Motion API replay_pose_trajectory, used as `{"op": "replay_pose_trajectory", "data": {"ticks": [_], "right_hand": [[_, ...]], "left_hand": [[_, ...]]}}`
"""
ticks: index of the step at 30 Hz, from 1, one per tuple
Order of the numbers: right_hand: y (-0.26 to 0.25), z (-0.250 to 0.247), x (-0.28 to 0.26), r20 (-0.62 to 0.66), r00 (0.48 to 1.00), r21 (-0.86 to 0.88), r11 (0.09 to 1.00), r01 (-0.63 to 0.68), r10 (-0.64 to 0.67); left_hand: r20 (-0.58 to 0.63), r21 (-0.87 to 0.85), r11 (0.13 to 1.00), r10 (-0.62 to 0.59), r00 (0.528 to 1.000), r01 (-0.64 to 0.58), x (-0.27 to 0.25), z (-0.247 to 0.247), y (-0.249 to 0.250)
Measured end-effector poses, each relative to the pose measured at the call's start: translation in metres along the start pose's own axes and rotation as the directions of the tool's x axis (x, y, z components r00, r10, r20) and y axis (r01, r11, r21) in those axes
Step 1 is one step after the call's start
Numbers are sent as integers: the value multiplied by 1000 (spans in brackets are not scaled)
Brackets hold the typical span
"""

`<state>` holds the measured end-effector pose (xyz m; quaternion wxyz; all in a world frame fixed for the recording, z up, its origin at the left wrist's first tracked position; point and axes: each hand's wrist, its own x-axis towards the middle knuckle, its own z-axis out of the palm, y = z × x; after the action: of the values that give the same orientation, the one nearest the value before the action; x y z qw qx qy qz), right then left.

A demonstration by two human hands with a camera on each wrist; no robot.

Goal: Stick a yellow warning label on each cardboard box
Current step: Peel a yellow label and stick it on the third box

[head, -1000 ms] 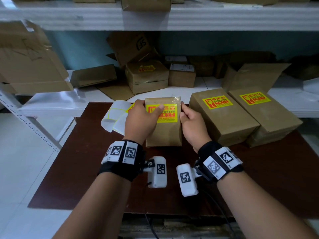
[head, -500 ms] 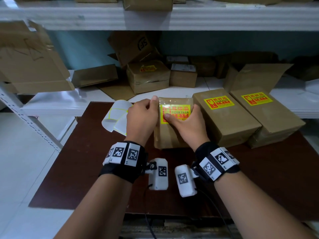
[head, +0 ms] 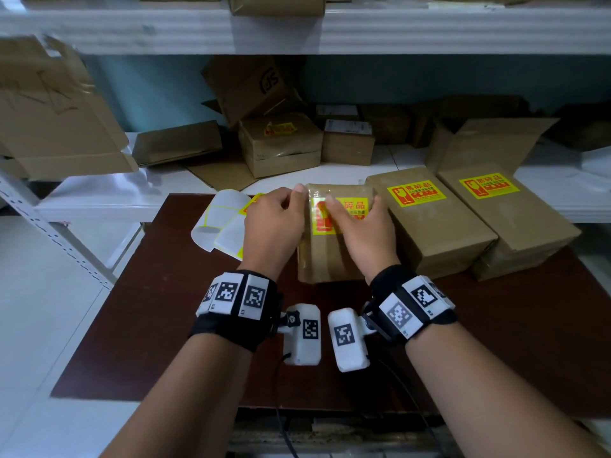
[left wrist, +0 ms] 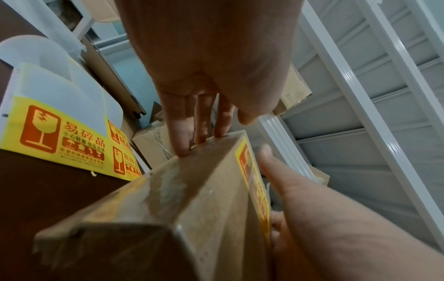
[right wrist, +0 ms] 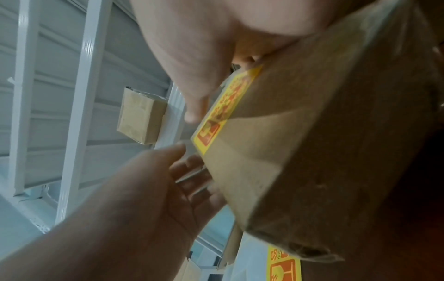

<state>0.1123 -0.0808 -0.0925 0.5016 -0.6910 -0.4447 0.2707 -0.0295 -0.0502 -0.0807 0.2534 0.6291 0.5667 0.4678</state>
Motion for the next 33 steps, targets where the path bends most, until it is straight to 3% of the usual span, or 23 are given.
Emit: {"op": "replay_pose_trajectory", "data": {"ticks": [3, 10, 14, 19, 26, 33], "right_hand": [[2, 3, 1, -57, 998, -37, 999, 24, -27], [7, -9, 9, -68, 997, 47, 999, 25, -21], [-4, -9, 1, -43, 999, 54, 998, 14, -12], [-8, -4, -4, -114, 993, -35, 999, 35, -39], [5, -8, 8, -120, 992, 107, 993, 40, -27], [-2, -6, 1, -113, 989, 111, 987, 112, -99]], "left_hand": [[0, 75, 993, 95, 995, -95, -4, -1, 7], [8, 54, 999, 5, 1000, -5, 1, -2, -5], [4, 65, 997, 41, 999, -41, -2, 1, 1], [8, 47, 996, 73, 997, -74, -7, 5, 5], [21, 44, 999, -22, 1000, 21, -1, 0, -5], [31, 122, 989, -92, 995, 88, -6, 4, -1]]}}
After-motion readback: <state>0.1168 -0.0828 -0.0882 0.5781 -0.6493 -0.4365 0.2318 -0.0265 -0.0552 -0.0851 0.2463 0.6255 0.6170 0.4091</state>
